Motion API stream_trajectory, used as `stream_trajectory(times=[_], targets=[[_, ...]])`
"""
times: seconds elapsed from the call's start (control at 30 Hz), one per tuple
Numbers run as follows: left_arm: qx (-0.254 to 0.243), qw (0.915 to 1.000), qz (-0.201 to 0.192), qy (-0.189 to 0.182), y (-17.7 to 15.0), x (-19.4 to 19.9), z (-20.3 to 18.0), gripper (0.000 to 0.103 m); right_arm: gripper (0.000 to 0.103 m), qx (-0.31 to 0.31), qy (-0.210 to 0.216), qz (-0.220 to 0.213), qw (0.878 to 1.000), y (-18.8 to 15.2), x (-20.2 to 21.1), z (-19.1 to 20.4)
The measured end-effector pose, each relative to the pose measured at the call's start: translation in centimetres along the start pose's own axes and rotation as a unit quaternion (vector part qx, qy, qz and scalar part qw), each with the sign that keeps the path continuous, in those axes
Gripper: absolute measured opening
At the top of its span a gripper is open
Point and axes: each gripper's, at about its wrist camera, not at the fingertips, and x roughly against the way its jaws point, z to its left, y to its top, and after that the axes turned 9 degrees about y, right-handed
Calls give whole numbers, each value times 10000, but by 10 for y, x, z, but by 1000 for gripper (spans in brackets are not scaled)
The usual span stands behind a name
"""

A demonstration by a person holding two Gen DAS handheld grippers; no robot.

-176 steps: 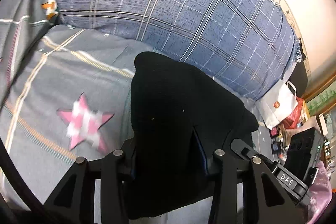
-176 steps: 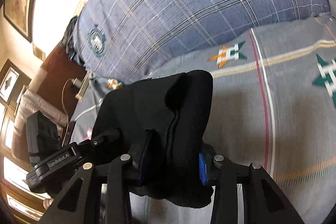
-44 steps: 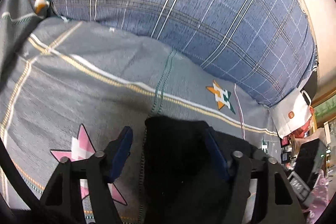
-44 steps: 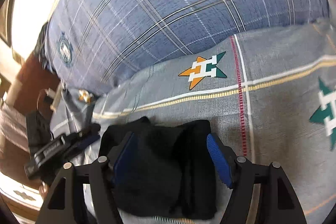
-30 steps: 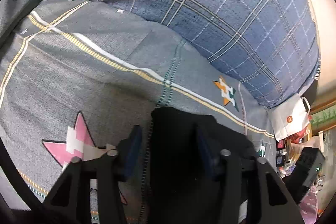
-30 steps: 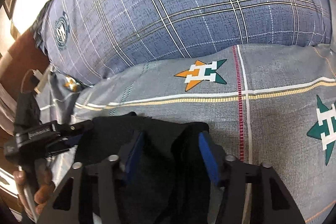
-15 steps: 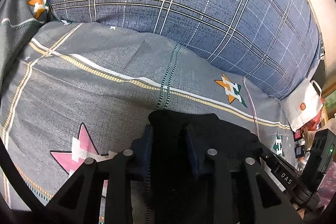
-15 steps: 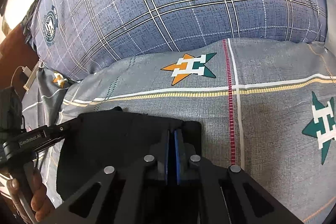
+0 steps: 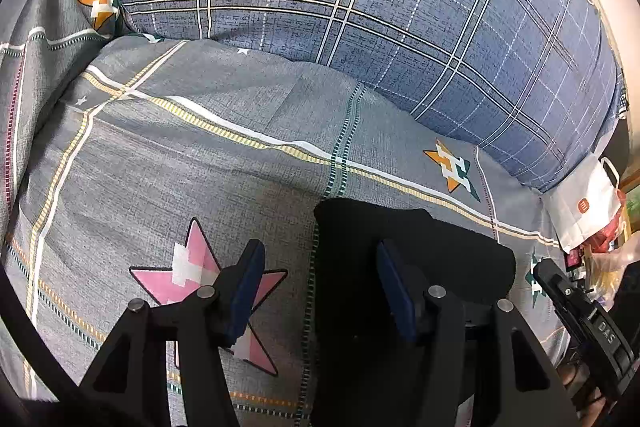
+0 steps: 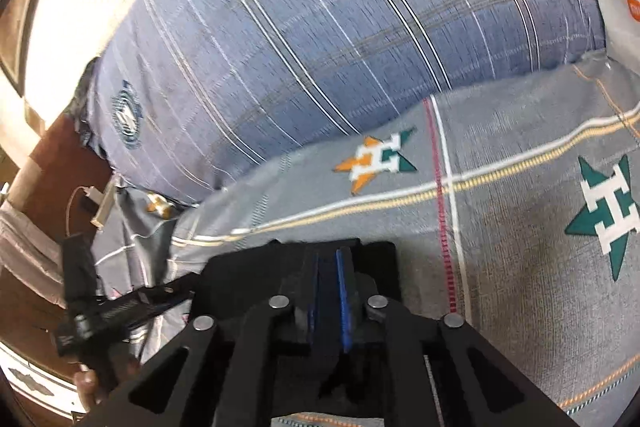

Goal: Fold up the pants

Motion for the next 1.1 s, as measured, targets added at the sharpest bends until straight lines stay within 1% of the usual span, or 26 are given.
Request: stream_trajectory(times=[0.07, 0.2, 0.23, 0.3, 0.37, 0.43, 0.57, 0.63, 0.7, 0.9, 1.1], targets=[[-68, 9999, -75, 73, 0, 2, -2, 59, 16, 159, 111, 31, 9998, -4, -2, 8], [-75, 9998, -120, 158, -1, -1, -3, 59, 16, 445, 110, 439, 9980, -12, -24, 19], [-67, 9998, -126, 156, -1, -1, -3, 60, 16, 466, 40, 527, 9975, -14, -31, 17], [-76, 9998, -129, 123, -1, -2, -4, 61, 17, 358, -338, 770, 9958, -17, -49, 4], [-89, 9997, -151, 180, -1, -2, -4, 64, 17, -56, -30, 732, 9973, -14, -48, -10], [-61, 9997, -135, 171, -1, -3, -3, 64, 17, -367, 118, 760, 9964, -12, -44, -17], [-25, 9998, -100, 161, -1, -3, -3, 65, 17, -195, 15, 755, 9970, -16, -46, -12], [-21, 9997, -105, 205, 0, -3, -3, 69, 17, -69, -78, 776, 9969, -15, -46, -8], [7, 9997, -84, 222, 0, -3, -2, 70, 17, 32, -143, 773, 9969, -16, -47, -5], [63, 9998, -40, 194, 0, -4, -1, 70, 17, -34, -113, 745, 9972, -16, -43, -10], [107, 9997, -10, 196, -1, -4, 0, 71, 17, 29, -176, 720, 9972, -16, -44, -7]])
